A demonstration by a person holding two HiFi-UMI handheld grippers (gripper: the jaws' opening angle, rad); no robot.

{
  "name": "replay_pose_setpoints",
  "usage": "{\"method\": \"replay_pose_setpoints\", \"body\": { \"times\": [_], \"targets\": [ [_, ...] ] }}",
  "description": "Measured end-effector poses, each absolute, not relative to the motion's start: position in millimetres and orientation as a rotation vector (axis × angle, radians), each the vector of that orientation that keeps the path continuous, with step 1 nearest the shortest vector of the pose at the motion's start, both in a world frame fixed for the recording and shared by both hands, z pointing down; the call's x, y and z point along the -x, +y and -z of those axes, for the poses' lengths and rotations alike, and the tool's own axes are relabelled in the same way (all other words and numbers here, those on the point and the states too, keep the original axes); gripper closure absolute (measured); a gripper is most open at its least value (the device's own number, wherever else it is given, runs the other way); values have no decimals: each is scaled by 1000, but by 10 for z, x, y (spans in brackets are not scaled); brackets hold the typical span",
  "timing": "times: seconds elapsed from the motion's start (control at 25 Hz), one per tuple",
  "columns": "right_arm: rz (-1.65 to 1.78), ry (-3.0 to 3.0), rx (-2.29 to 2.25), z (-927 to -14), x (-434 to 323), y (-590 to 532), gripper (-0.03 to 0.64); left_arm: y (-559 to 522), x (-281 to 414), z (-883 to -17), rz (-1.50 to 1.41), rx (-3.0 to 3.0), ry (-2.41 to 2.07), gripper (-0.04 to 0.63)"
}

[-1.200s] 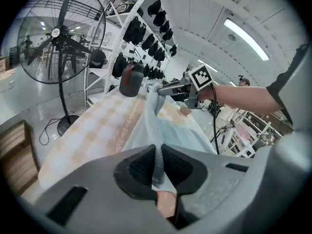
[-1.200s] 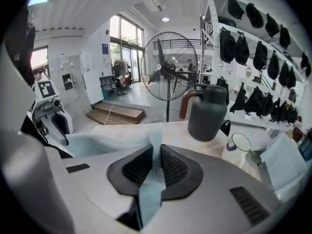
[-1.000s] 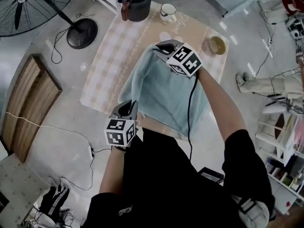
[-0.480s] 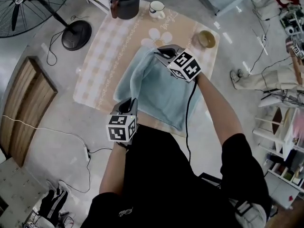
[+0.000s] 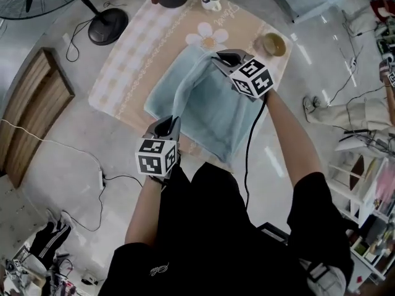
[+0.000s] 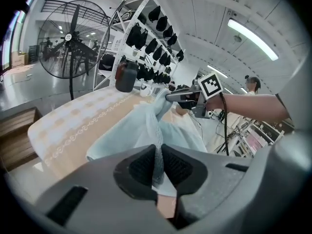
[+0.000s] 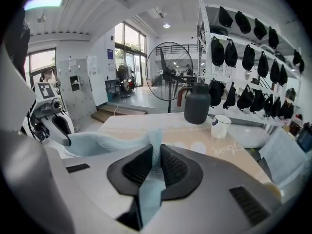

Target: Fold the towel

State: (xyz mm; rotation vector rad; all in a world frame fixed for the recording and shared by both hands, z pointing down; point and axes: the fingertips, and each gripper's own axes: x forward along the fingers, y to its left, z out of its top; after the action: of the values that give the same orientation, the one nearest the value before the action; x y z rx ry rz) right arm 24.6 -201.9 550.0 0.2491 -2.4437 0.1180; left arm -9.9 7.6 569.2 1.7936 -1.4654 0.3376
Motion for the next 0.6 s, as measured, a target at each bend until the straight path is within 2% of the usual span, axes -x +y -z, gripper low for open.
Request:
{"method": "replay_pose_setpoints", "body": {
  "times": [0.6],
  "targets": [
    [-55,-2476,84,-5753,-1204,-1906,572,387,-990,-5829,-321,-1598,-1741,560]
  ]
}}
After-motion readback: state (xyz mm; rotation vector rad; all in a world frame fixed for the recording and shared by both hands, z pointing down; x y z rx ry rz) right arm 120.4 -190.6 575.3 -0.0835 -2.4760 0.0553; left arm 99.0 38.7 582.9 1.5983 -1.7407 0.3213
